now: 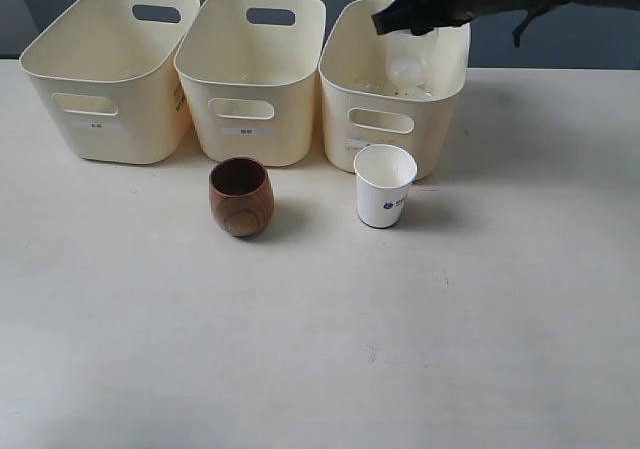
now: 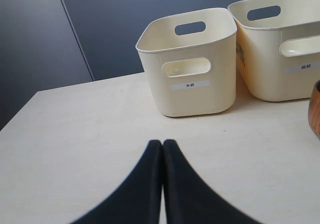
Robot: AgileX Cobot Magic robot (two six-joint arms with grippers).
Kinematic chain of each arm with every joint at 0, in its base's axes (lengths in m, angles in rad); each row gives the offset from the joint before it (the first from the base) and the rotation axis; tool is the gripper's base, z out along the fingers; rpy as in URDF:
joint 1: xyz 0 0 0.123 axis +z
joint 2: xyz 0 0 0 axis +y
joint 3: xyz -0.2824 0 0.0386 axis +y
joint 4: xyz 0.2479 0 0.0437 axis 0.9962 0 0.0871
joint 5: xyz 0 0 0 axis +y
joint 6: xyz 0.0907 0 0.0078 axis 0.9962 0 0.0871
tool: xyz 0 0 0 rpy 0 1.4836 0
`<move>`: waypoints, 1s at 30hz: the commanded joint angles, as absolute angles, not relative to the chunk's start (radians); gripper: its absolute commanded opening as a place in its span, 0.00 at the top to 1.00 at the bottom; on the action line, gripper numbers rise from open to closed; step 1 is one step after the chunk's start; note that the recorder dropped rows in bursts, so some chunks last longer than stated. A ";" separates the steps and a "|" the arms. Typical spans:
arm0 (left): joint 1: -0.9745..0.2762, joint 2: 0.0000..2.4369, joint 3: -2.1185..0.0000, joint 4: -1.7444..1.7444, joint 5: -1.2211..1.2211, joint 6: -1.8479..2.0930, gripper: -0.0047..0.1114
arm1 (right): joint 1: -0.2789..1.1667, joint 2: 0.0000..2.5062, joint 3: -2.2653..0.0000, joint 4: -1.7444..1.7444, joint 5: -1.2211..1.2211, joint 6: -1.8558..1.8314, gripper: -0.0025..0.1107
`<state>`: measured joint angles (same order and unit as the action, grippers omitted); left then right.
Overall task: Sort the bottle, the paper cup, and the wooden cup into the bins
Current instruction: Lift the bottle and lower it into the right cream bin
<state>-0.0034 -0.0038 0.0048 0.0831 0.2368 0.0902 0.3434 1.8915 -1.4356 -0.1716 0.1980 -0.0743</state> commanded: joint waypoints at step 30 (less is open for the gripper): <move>-0.004 0.000 0.000 0.081 0.232 0.089 0.96 | 0.337 2.121 -1.671 0.057 0.390 -0.184 0.63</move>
